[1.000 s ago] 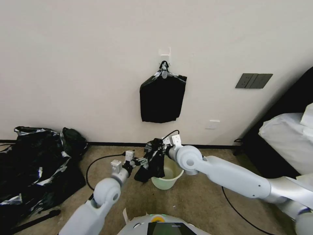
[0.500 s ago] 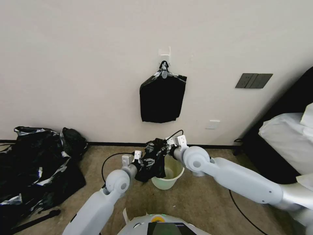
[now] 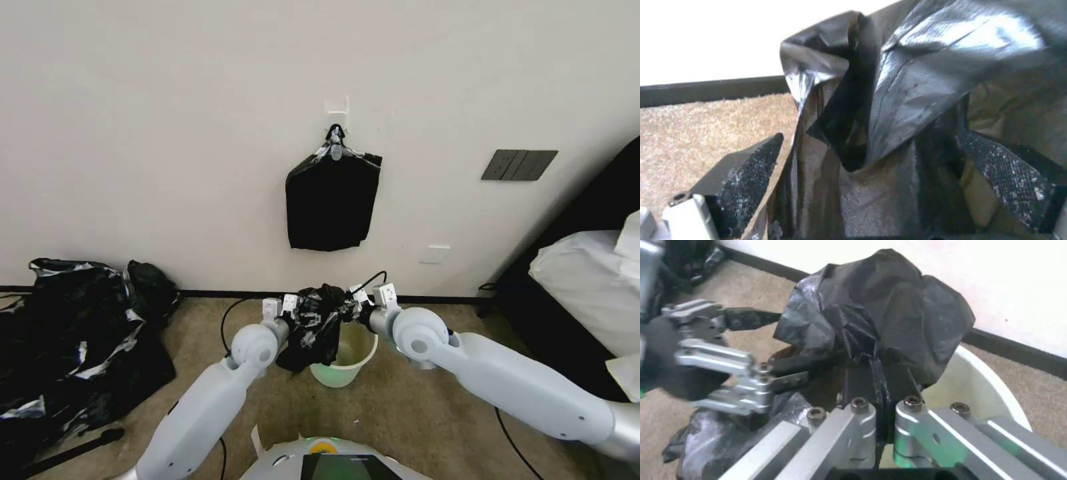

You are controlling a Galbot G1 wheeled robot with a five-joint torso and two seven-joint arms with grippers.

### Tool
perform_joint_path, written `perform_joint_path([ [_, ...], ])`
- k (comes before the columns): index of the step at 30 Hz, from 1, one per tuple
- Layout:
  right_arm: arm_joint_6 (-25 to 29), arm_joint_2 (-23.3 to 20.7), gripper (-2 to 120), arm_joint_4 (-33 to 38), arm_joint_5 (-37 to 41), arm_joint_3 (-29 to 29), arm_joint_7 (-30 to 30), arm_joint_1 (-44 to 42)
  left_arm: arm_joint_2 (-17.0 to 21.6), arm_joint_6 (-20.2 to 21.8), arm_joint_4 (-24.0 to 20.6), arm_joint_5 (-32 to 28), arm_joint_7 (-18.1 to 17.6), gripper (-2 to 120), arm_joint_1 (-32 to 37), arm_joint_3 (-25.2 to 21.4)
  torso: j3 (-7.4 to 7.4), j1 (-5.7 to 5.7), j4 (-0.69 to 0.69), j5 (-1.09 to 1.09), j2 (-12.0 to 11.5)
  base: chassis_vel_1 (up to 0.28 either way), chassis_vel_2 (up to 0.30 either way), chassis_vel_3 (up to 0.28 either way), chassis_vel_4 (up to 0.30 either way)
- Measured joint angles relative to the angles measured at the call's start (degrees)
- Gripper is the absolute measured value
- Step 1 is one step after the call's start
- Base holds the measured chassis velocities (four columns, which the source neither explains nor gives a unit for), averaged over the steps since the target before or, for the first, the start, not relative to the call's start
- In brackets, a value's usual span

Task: Place a trash bag onto the trash bin.

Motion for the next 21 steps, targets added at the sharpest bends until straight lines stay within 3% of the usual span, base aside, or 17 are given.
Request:
perform_joint_path([
  [13, 0.44, -6.16, 0, -0.59, -5.93, 7.14, -16.10, -5.64, -0.43, 1.29, 1.84, -1.76, -1.23, 100, -1.53, 2.78, 0.00, 0.00, 0.00, 0.00, 0.00, 0.000, 0.000, 0.000, 0.000],
  [21, 0.91, -6.38, 0, 0.09, -6.72, 7.86, -16.93, -7.42, -1.70, 1.24, 2.54, -1.49, -1.19, 100, -1.29, 4.13, 0.00, 0.00, 0.01, 0.00, 0.00, 0.000, 0.000, 0.000, 0.000],
])
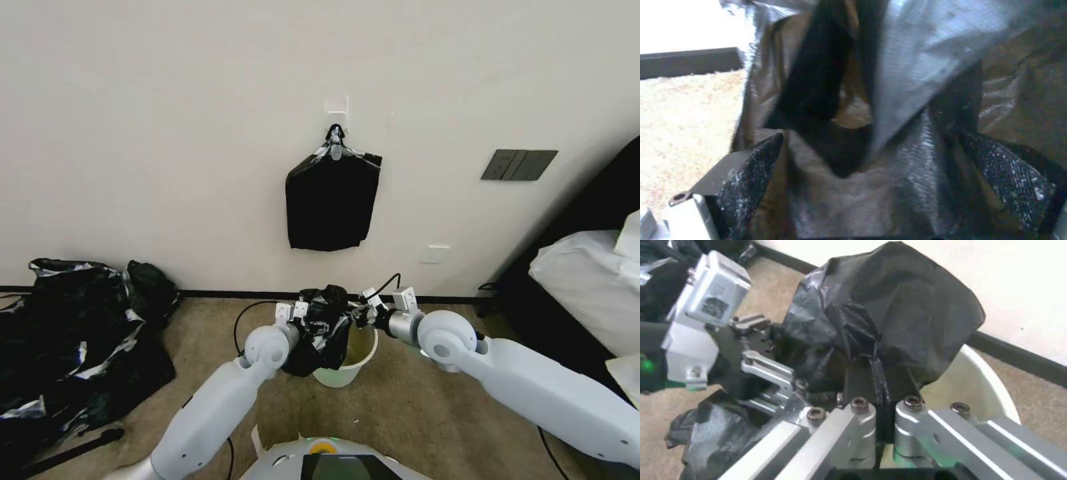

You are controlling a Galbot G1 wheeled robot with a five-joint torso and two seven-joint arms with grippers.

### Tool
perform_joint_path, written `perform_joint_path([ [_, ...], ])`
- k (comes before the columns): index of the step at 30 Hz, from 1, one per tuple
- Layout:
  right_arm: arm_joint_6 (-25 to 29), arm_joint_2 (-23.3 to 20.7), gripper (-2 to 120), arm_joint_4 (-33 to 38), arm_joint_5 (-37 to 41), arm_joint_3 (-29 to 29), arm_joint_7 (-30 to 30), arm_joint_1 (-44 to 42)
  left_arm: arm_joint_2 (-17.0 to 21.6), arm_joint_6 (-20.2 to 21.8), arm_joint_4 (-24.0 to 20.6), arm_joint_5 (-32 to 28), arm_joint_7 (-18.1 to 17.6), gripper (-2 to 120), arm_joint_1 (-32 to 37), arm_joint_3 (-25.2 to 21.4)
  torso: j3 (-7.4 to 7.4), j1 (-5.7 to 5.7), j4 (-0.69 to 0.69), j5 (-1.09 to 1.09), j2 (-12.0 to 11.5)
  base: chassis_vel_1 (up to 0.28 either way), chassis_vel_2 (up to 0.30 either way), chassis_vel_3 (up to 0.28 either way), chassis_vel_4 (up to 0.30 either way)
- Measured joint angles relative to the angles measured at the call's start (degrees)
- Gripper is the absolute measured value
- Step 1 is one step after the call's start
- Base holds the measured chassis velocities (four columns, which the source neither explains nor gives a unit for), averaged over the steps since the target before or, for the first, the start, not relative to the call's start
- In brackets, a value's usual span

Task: Place a trash bag onto the trash bin.

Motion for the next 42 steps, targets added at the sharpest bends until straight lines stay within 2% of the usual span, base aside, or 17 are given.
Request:
perform_joint_path([
  [12, 0.81, -0.21, 0, -0.07, -0.96, 0.09, -0.86, -0.61, -1.69, -0.11, 3.36, 1.16, -1.41, 100, -0.62, 0.98, 0.00, 0.00, 0.00, 0.00, 0.00, 0.000, 0.000, 0.000, 0.000],
  [14, 1.03, -0.32, 0, 0.01, -1.04, 0.12, -0.87, -0.64, -2.27, -0.12, 4.25, 1.56, -1.39, 97, -0.94, 1.44, 0.00, 0.00, 0.00, 0.00, 0.00, 0.000, 0.000, 0.000, 0.000],
  [16, 1.07, -0.34, 0, 0.17, -1.04, 0.15, -0.88, -0.70, -2.88, -0.13, 4.80, 1.84, -1.40, 89, -1.24, 2.12, 0.00, 0.00, 0.00, 0.00, 0.00, 0.000, 0.000, 0.000, 0.000],
  [17, 1.07, -0.34, 0, 0.17, -1.04, 0.15, -0.88, -0.70, -2.88, -0.13, 4.80, 1.84, -1.40, 89, -1.24, 2.12, 0.00, 0.00, 0.00, 0.00, 0.00, 0.000, 0.000, 0.000, 0.000],
  [19, 1.08, -0.37, 0, 0.26, -1.04, 0.41, -0.87, -1.08, -3.37, -0.15, 4.99, 1.89, -2.07, 78, -1.30, 2.83, 0.00, 0.00, 0.00, 0.00, 0.00, 0.000, 0.000, 0.000, 0.000],
  [20, 1.08, -0.37, 0, 0.26, -1.04, 0.41, -0.87, -1.08, -3.37, -0.15, 4.99, 1.89, -2.07, 78, -1.30, 2.83, 0.00, 0.00, 0.00, 0.00, 0.00, 0.000, 0.000, 0.000, 0.000],
  [23, 1.14, -0.51, 0, 0.41, -1.02, 1.49, -0.85, -2.24, -3.66, -0.19, 5.59, 1.88, -3.45, 63, -1.10, 3.67, 0.00, 0.00, 0.02, 0.01, 0.00, 0.000, 0.000, 0.000, 0.000],
  [28, 1.16, -0.79, 0, 0.68, -1.02, 2.66, -0.81, -3.42, -3.95, -0.23, 5.99, 1.82, -4.09, 51, -0.81, 3.82, 0.00, 0.00, 0.01, 0.01, 0.00, 0.000, 0.000, 0.000, 0.000],
  [29, 1.20, -1.00, 0, 0.76, -1.04, 3.32, -0.79, -4.01, -4.13, -0.25, 6.23, 1.75, -4.40, 42, -0.72, 3.78, 0.00, 0.00, 0.01, 0.01, 0.00, 0.000, 0.000, 0.000, 0.000],
  [31, 1.27, -1.21, 0, 0.77, -1.07, 4.15, -0.77, -4.59, -4.40, -0.27, 6.58, 1.73, -5.27, 34, -0.69, 3.73, -0.01, 0.00, 0.01, 0.01, 0.00, 0.000, 0.000, 0.000, 0.000],
  [33, 1.30, -1.25, 0, 0.77, -1.08, 4.48, -0.76, -4.83, -4.51, -0.28, 6.68, 1.72, -5.68, 31, -0.67, 3.70, -0.01, 0.00, 0.01, 0.01, 0.00, 0.000, 0.000, 0.000, 0.000],
  [34, 1.36, -1.28, 0, 0.75, -1.11, 5.10, -0.72, -5.26, -4.71, -0.30, 6.80, 1.69, -6.28, 25, -0.63, 3.68, -0.01, 0.00, 0.01, 0.01, 0.00, 0.000, 0.000, 0.000, 0.000],
  [35, 1.41, -1.30, 0, 0.73, -1.20, 5.69, -0.72, -5.70, -4.88, -0.62, 6.91, 1.66, -6.90, 19, -0.55, 3.71, -0.01, 0.00, 0.01, 0.01, 0.00, 0.000, 0.000, 0.000, 0.000],
  [39, 1.70, -1.48, 0, 0.84, -1.41, 6.78, -0.69, -6.81, -5.10, -1.71, 7.04, 1.64, -7.95, 12, -0.29, 3.82, 0.00, 0.00, 0.00, 0.00, 0.00, 0.000, 0.000, 0.000, 0.000],
  [40, 1.99, -1.64, 0, 1.23, -1.77, 7.68, -0.52, -7.80, -5.30, -2.98, 6.97, 1.70, -8.48, 5, 0.02, 3.92, -0.01, 0.00, 0.00, -0.01, 0.00, 0.000, 0.000, 0.000, 0.000],
  [42, 2.22, -1.71, 0, 1.53, -2.07, 8.26, -0.42, -8.51, -5.37, -3.89, 6.86, 1.78, -8.97, 2, 0.27, 3.92, -0.01, 0.00, -0.01, -0.01, 0.00, 0.000, 0.000, 0.000, 0.000],
])
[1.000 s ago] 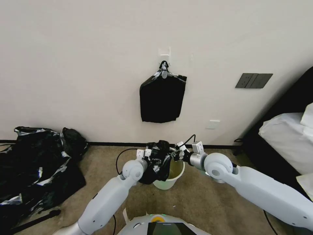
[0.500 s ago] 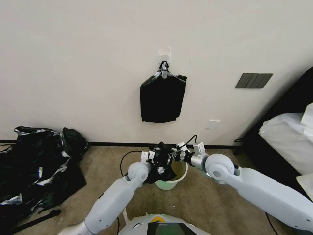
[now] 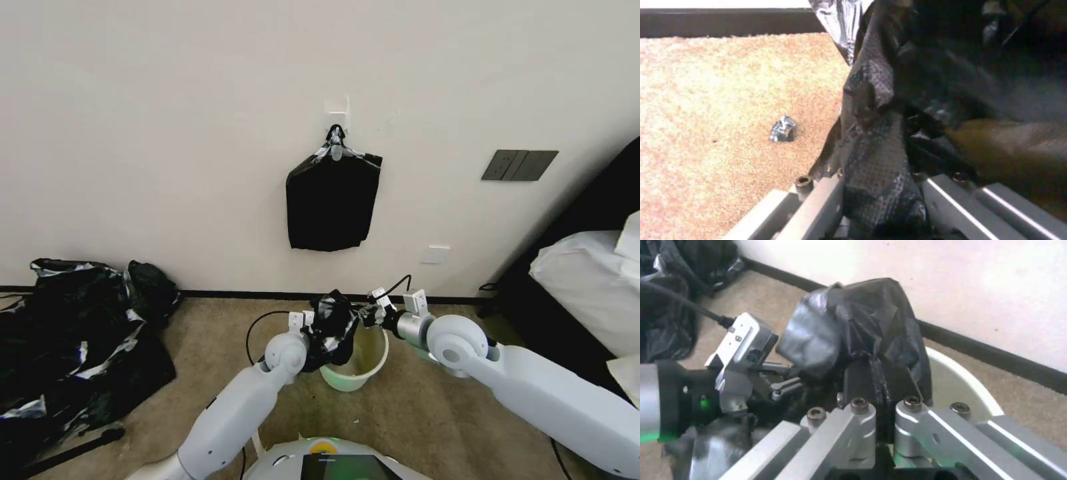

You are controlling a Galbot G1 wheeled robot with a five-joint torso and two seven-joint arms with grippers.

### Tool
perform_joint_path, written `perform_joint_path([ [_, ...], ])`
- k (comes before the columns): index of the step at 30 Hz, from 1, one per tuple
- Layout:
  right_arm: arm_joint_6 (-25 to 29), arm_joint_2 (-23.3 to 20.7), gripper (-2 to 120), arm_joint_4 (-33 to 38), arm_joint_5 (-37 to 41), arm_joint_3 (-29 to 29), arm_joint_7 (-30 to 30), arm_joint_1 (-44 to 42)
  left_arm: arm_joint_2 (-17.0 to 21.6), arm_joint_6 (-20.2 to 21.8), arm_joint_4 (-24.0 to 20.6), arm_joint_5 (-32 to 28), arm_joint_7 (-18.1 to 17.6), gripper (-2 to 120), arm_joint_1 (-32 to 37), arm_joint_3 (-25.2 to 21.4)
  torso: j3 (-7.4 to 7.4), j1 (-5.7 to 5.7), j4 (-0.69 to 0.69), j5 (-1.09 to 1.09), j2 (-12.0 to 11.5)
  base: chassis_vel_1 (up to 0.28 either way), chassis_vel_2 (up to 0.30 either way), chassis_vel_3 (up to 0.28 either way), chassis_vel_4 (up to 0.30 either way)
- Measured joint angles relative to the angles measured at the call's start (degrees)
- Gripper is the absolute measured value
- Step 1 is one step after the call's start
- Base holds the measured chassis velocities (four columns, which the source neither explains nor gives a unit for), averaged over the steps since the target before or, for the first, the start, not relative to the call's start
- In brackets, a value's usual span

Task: Place a trash bag onto the trash bin.

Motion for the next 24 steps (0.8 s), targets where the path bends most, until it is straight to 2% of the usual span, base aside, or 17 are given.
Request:
perform_joint_path([
  [4, 1.85, 0.13, 0, 1.72, -1.86, 1.42, 1.37, -3.02, -0.71, -5.32, -0.55, 2.34, -1.64, 2, 1.30, -0.67, 0.00, 0.00, -0.02, -0.01, 0.00, 0.000, 0.000, 0.000, 0.000],
  [6, 2.46, 0.58, 2, 2.61, -2.58, 1.75, 2.93, -3.89, -0.83, -8.23, -1.75, 4.56, -2.15, 0, 2.58, -1.82, 0.01, 0.00, 0.02, 0.02, 0.00, 0.000, 0.000, 0.000, 0.000],
  [7, 2.46, 0.58, 2, 2.61, -2.58, 1.75, 2.93, -3.89, -0.83, -8.23, -1.75, 4.56, -2.15, 0, 2.58, -1.82, 0.01, 0.00, 0.02, 0.02, 0.00, 0.000, 0.000, 0.000, 0.000],
  [9, 3.07, 0.98, 12, 3.26, -2.91, 2.39, 4.60, -4.34, -0.71, -10.21, -3.51, 6.32, -2.22, 0, 3.91, -2.80, 0.01, 0.00, 0.02, 0.01, 0.00, 0.000, 0.000, 0.000, 0.000],
  [12, 3.68, 1.14, 18, 4.12, -3.54, 3.28, 5.57, -4.85, -0.31, -11.39, -5.28, 8.04, -2.33, 0, 5.01, -3.91, 0.00, 0.00, 0.00, 0.01, 0.00, 0.000, 0.000, 0.000, 0.000],
  [14, 4.29, 1.23, 29, 5.59, -5.16, 4.20, 6.66, -5.62, 0.04, -12.08, -6.77, 9.98, -2.52, 0, 5.97, -5.04, 0.01, 0.00, 0.03, 0.00, 0.00, 0.000, 0.000, 0.000, 0.000],
  [16, 4.79, 1.27, 33, 6.56, -6.48, 4.62, 7.28, -6.11, 0.28, -12.35, -7.36, 11.14, -2.53, 0, 6.26, -5.53, 0.01, 0.00, 0.02, 0.00, 0.00, 0.000, 0.000, 0.000, 0.000],
  [19, 5.40, 1.46, 48, 10.33, -9.59, 6.72, 8.36, -7.12, 1.55, -12.99, -9.04, 14.18, -2.52, 0, 6.60, -6.50, 0.01, 0.00, 0.01, 0.01, 0.00, 0.000, 0.000, 0.000, 0.000],
  [21, 5.40, 1.51, 51, 11.07, -9.90, 6.94, 8.54, -7.03, 1.83, -13.04, -9.27, 14.51, -2.52, 0, 6.60, -6.54, 0.00, 0.00, 0.01, 0.00, 0.00, 0.000, 0.000, 0.000, 0.000],
  [23, 5.21, 1.58, 63, 13.24, -12.01, 6.96, 8.87, -6.10, 2.59, -13.15, -9.85, 15.70, -2.55, 0, 6.58, -6.60, 0.01, 0.00, 0.01, 0.00, 0.00, 0.000, 0.000, 0.000, 0.000],
  [24, 5.21, 1.58, 63, 13.24, -12.01, 6.96, 8.87, -6.10, 2.59, -13.15, -9.85, 15.70, -2.55, 0, 6.58, -6.60, 0.01, 0.00, 0.01, 0.00, 0.00, 0.000, 0.000, 0.000, 0.000],
])
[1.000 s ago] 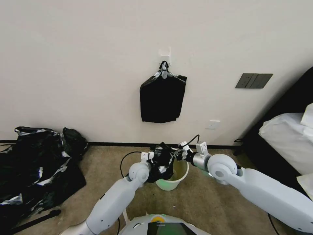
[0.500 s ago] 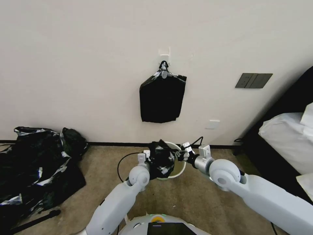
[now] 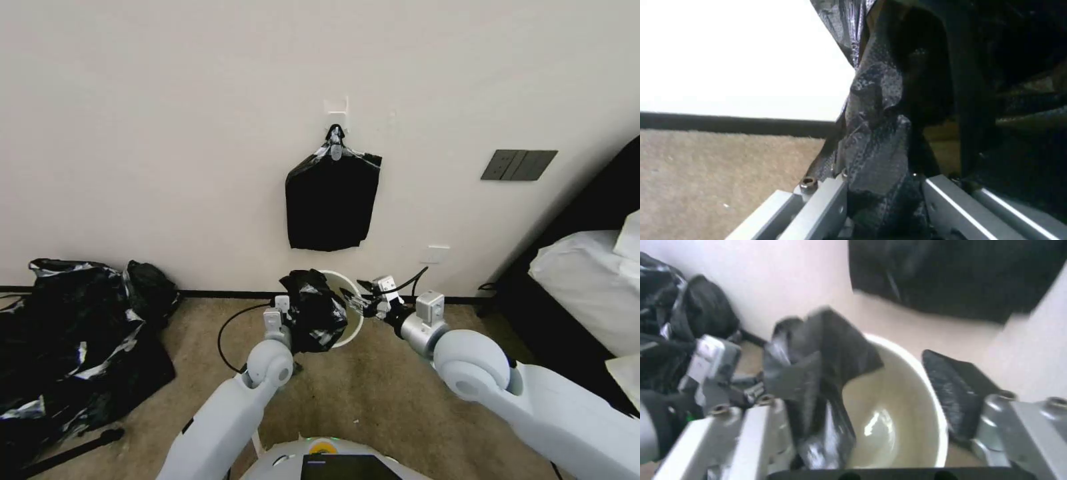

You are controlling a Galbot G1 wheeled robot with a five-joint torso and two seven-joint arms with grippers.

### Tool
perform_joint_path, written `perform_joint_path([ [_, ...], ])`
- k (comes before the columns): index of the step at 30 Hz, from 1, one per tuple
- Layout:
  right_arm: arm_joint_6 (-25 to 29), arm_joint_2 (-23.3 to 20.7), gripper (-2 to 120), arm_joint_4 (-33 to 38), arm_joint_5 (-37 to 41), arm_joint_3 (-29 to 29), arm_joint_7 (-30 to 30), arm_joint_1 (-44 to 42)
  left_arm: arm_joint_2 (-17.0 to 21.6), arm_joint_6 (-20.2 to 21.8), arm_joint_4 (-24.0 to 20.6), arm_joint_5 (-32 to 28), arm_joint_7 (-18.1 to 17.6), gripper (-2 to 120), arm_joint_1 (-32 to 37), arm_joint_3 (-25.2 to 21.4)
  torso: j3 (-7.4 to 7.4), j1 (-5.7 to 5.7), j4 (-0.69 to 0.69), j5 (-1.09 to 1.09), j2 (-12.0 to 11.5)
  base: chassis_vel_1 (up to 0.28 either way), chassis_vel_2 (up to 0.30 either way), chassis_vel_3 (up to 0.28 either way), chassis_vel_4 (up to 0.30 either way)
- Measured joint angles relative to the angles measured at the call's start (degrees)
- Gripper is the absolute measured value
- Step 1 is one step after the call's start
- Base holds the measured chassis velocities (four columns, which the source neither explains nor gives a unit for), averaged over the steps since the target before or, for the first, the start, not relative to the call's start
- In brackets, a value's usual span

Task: Place a trash bag onto the trash bin.

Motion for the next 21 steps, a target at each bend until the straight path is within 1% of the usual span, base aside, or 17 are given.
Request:
perform_joint_path([
  [1, -0.20, 0.02, 65, 0.50, -1.04, -0.32, 0.01, 0.33, 0.14, -0.05, -0.16, 0.42, 0.00, 0, 0.00, -0.01, 0.00, 0.00, 0.01, -0.01, 0.00, 0.000, 0.000, 0.000, 0.000],
  [2, -0.85, 0.22, 72, 1.09, -2.10, -1.05, 0.04, 0.71, 0.35, -0.27, -0.51, 1.64, 0.00, 0, -0.01, -0.01, 0.00, 0.00, 0.00, -0.01, 0.00, 0.000, 0.000, 0.000, 0.000],
  [3, -1.80, 0.86, 75, 1.42, -2.01, -1.88, 0.35, 1.17, 0.45, -0.59, -0.73, 3.07, 0.07, 0, 0.00, 0.00, 0.00, 0.00, -0.01, -0.01, 0.00, 0.000, 0.000, 0.000, 0.000],
  [4, -1.80, 0.86, 75, 1.42, -2.01, -1.88, 0.35, 1.17, 0.45, -0.59, -0.73, 3.07, 0.07, 0, 0.00, 0.00, 0.00, 0.00, -0.01, -0.01, 0.00, 0.000, 0.000, 0.000, 0.000],
  [7, -3.40, 3.99, 92, 0.42, 0.84, -4.03, 2.11, 2.41, 0.86, -1.56, -1.35, 5.94, 0.34, 0, 0.00, 0.33, 0.00, 0.00, 0.01, 0.00, 0.00, 0.000, 0.000, 0.000, 0.000],
  [8, -3.40, 3.99, 92, 0.42, 0.84, -4.03, 2.11, 2.41, 0.86, -1.56, -1.35, 5.94, 0.34, 0, 0.00, 0.33, 0.00, 0.00, 0.01, 0.00, 0.00, 0.000, 0.000, 0.000, 0.000],
  [10, -3.85, 5.52, 98, -1.32, 1.46, -4.91, 2.25, 3.02, 1.34, -1.77, -1.93, 7.07, 0.66, 0, 0.09, 0.53, 0.00, 0.00, 0.00, 0.01, 0.00, 0.000, 0.000, 0.000, 0.000],
  [11, -4.08, 6.32, 99, -2.19, 1.82, -5.28, 2.28, 3.38, 1.60, -2.02, -2.18, 8.06, 1.09, 0, 0.23, 0.55, 0.00, 0.00, 0.00, 0.01, 0.00, 0.000, 0.000, 0.000, 0.000],
  [14, -4.45, 7.59, 97, -3.50, 2.37, -5.75, 2.60, 3.98, 1.94, -2.56, -2.45, 9.79, 1.85, 0, 0.44, 0.56, 0.00, 0.00, 0.01, 0.00, 0.00, 0.000, 0.000, 0.000, 0.000],
  [17, -5.30, 9.20, 85, -4.63, 2.60, -6.83, 2.99, 4.47, 2.33, -3.36, -2.85, 11.78, 2.31, 0, 0.51, 0.52, 0.00, 0.00, 0.00, 0.00, 0.00, 0.000, 0.000, 0.000, 0.000],
  [18, -5.30, 9.20, 85, -4.63, 2.60, -6.83, 2.99, 4.47, 2.33, -3.36, -2.85, 11.78, 2.31, 0, 0.51, 0.52, 0.00, 0.00, 0.00, 0.00, 0.00, 0.000, 0.000, 0.000, 0.000],
  [19, -5.38, 9.95, 78, -5.33, 2.52, -7.49, 3.35, 4.77, 2.42, -3.57, -3.01, 12.40, 2.44, 0, 0.44, 0.56, 0.00, 0.00, -0.01, 0.00, 0.00, 0.000, 0.000, 0.000, 0.000],
  [20, -5.37, 10.52, 75, -5.85, 2.27, -7.97, 3.69, 5.07, 2.45, -3.67, -3.10, 12.81, 2.51, 0, 0.38, 0.61, 0.00, 0.00, 0.00, 0.00, 0.00, 0.000, 0.000, 0.000, 0.000],
  [21, -5.37, 10.52, 75, -5.85, 2.27, -7.97, 3.69, 5.07, 2.45, -3.67, -3.10, 12.81, 2.51, 0, 0.38, 0.61, 0.00, 0.00, 0.00, 0.00, 0.00, 0.000, 0.000, 0.000, 0.000],
])
